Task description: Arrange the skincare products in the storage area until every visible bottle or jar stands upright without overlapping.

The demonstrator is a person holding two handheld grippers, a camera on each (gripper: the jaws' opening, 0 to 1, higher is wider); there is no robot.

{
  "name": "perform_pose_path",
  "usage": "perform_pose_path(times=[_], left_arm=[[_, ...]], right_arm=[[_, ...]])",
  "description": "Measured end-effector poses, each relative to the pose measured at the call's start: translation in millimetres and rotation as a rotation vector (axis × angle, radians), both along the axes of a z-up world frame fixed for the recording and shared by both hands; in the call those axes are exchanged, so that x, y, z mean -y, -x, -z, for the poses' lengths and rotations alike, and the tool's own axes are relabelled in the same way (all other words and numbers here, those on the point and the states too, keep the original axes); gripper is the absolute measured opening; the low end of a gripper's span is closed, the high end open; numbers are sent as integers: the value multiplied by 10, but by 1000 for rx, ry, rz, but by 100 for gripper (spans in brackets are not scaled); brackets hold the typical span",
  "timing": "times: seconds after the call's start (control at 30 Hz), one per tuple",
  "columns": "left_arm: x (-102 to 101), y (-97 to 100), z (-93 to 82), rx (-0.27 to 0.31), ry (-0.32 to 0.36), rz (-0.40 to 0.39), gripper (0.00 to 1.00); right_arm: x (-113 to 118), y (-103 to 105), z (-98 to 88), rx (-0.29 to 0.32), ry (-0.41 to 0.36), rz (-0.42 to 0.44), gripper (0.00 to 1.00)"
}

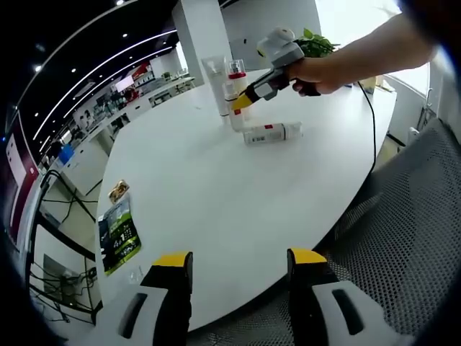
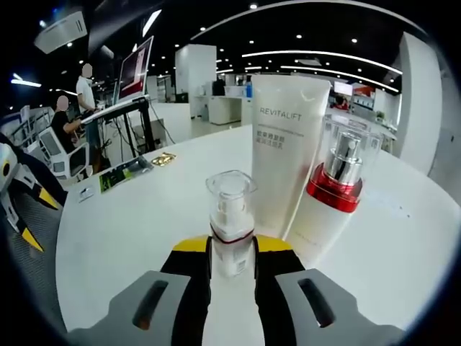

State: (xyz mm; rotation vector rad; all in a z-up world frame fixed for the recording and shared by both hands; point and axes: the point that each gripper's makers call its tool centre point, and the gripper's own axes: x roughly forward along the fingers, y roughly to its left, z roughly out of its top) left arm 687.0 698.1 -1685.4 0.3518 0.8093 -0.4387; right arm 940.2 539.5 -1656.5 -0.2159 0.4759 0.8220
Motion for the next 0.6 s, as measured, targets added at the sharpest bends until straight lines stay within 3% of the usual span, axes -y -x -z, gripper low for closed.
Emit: perform_pose_path(times=[0.6], left_arm=[[-6, -2, 11, -2, -4, 0, 53]], right_arm=[[66, -86, -1, 1, 45, -14, 16]])
